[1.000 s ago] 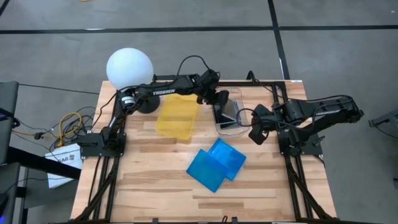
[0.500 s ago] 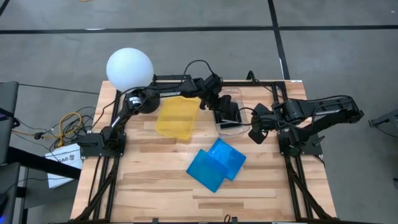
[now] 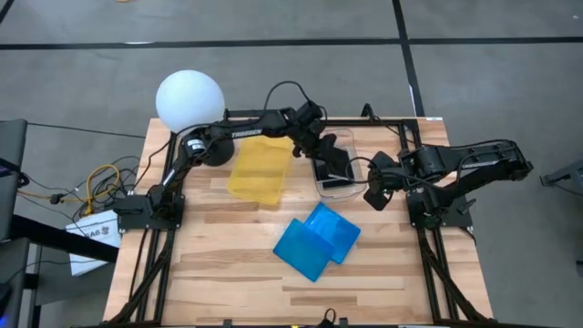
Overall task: Pick & place jewel cases by type
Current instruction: Put the black CD case into the transparent bin, then put the blue CD case into the yellow bin
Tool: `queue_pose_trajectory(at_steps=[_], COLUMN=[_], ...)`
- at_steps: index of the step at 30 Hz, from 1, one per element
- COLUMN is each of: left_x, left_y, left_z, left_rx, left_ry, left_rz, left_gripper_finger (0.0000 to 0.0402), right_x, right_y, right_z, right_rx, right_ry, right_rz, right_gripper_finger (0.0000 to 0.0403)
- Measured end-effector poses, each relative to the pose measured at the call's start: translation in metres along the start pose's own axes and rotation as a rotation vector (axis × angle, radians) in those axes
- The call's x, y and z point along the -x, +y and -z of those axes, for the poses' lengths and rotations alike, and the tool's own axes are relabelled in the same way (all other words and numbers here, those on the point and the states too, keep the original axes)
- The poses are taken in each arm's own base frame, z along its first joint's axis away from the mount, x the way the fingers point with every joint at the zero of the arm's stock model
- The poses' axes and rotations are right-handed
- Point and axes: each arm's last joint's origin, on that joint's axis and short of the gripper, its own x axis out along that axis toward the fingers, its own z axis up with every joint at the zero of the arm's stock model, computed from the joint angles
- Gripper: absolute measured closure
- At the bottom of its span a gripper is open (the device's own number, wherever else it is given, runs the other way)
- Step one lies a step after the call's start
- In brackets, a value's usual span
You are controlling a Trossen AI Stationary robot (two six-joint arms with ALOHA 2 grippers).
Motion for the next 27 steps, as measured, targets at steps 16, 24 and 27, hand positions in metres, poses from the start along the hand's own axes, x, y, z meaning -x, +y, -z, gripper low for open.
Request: queue_pose_trajectory(at_steps=[16,24,27], left_x=[0.034,0.073,0.082], left_y=[0.004,-0.029,-0.047], left_z=[-0.012,-0.018,-0.015], left_rx=[0.003,-0.122,-0.22], left_ry=[0.012,-0.034,-0.03], left_rz=[-0.154,-0.228,-0.204], left_gripper_finger=[0.0261,0.0261,0.0261], right_x=[0.0,0.0,0.0], right_y=[0.001,0.002,0.002], right_z=[-0.001,-0.002,-0.003], right_rx=[0.011,0.012,0.012], right_ry=[-0.009,-0.024,-0.026], right_rz=[-0.008,-0.023,-0.024], right_gripper_finger=[0.0403,0.0403,0.0403])
